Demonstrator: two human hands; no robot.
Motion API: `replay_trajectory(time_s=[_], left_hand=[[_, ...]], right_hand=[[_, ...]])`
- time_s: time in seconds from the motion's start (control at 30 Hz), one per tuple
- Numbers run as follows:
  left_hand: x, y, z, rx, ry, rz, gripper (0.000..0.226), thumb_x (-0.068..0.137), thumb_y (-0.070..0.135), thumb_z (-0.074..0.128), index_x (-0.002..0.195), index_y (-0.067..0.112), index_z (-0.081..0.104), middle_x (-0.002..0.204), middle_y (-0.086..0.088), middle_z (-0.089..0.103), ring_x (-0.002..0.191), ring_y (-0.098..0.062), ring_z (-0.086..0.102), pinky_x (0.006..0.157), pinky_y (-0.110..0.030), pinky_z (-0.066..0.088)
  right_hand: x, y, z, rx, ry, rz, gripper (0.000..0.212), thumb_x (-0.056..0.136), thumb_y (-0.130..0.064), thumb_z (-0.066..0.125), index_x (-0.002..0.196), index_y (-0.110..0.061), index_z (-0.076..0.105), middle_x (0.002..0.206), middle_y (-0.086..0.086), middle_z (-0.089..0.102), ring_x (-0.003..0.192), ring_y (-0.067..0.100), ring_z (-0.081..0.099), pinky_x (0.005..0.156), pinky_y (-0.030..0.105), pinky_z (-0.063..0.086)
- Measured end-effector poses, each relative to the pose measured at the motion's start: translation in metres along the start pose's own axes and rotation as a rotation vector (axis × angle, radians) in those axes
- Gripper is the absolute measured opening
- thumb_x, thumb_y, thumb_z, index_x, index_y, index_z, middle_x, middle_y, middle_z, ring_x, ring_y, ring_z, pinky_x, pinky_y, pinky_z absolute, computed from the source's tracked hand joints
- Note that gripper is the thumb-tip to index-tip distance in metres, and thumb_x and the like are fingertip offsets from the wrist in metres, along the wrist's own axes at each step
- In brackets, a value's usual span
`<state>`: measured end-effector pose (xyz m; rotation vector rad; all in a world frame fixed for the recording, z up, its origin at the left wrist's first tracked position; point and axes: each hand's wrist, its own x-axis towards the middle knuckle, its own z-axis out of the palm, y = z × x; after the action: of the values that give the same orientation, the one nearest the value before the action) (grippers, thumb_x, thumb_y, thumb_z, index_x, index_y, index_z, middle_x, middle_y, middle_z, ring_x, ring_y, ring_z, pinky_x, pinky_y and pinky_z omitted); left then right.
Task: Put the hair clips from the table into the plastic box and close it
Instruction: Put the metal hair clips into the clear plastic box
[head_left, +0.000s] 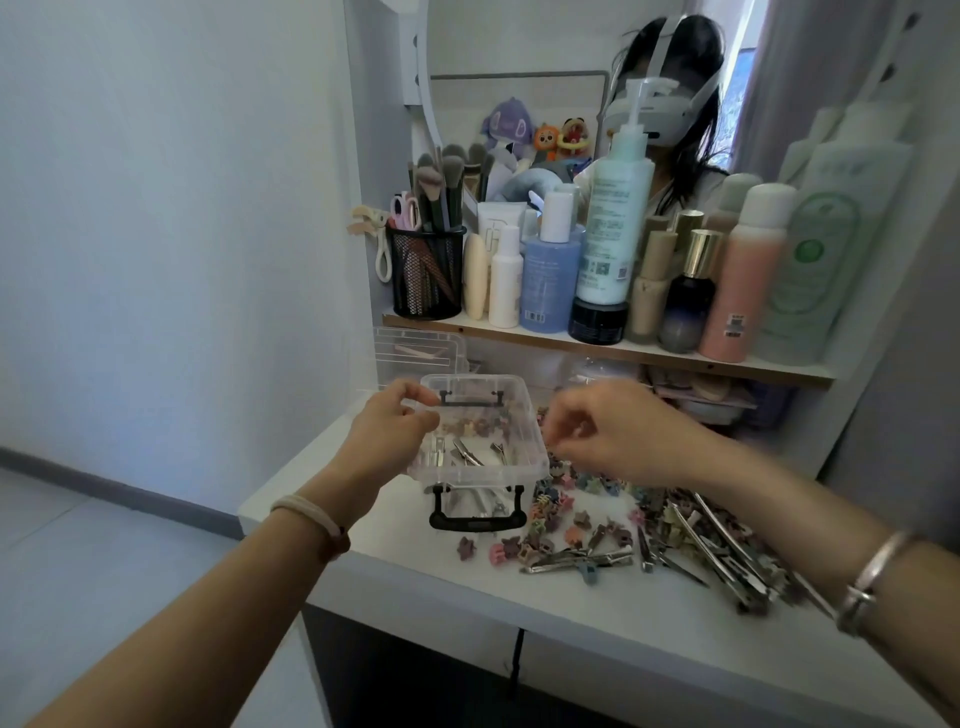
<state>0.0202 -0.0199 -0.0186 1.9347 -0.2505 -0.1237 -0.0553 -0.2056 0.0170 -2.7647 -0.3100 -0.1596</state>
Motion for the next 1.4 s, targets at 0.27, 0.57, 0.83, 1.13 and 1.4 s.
replay_trajectory(time_s=[0.27, 0.57, 0.83, 1.13, 1.4], left_hand=[[-0.004, -0.004, -0.007, 0.010, 0.009, 0.004, 0.012, 0.093, 0.012, 0.047, 0.088, 0.022, 0.051, 0.082, -0.001, 0.053, 0.064, -0.015, 0.046, 0.052, -0.022, 0.036], [-0.007, -0.005, -0.009, 0.001, 0.020, 0.008, 0.010, 0.093, 0.011, 0.046, 0.100, 0.016, 0.052, 0.082, -0.002, 0.053, 0.064, -0.015, 0.046, 0.052, -0.021, 0.036], [-0.004, -0.006, -0.008, -0.004, 0.024, -0.003, 0.010, 0.093, 0.012, 0.047, 0.099, 0.017, 0.052, 0.084, -0.001, 0.053, 0.066, -0.015, 0.046, 0.053, -0.022, 0.036], [-0.007, -0.005, -0.008, -0.011, 0.022, 0.012, 0.010, 0.093, 0.010, 0.046, 0.099, 0.015, 0.052, 0.078, 0.000, 0.050, 0.062, -0.013, 0.045, 0.051, -0.021, 0.034], [-0.003, -0.005, -0.003, -0.017, 0.031, 0.019, 0.010, 0.093, 0.010, 0.045, 0.098, 0.016, 0.051, 0.078, 0.000, 0.050, 0.063, -0.014, 0.044, 0.053, -0.022, 0.035]], right_hand=[[-0.028, 0.017, 0.028, -0.183, -0.434, 0.163, 0.030, 0.082, -0.013, 0.061, 0.110, -0.022, 0.057, 0.108, -0.004, 0.057, 0.098, 0.018, 0.060, 0.084, 0.036, 0.054], [-0.026, 0.024, 0.036, -0.382, -0.366, 0.154, 0.026, 0.079, -0.006, 0.052, 0.105, -0.010, 0.056, 0.105, 0.008, 0.058, 0.088, 0.022, 0.058, 0.072, 0.036, 0.051], [-0.014, 0.022, 0.014, -0.315, -0.130, 0.068, 0.009, 0.083, -0.011, 0.058, 0.090, -0.014, 0.062, 0.087, -0.006, 0.051, 0.081, 0.011, 0.051, 0.072, 0.020, 0.044], [0.023, -0.032, 0.002, -0.079, 0.159, -0.085, 0.034, 0.084, -0.029, 0.064, 0.116, -0.019, 0.057, 0.103, -0.014, 0.043, 0.093, 0.003, 0.047, 0.084, 0.016, 0.037], [-0.006, 0.010, 0.025, -0.168, -0.195, 0.011, 0.015, 0.087, -0.026, 0.061, 0.098, -0.019, 0.068, 0.093, -0.011, 0.065, 0.080, 0.003, 0.058, 0.082, 0.019, 0.050]])
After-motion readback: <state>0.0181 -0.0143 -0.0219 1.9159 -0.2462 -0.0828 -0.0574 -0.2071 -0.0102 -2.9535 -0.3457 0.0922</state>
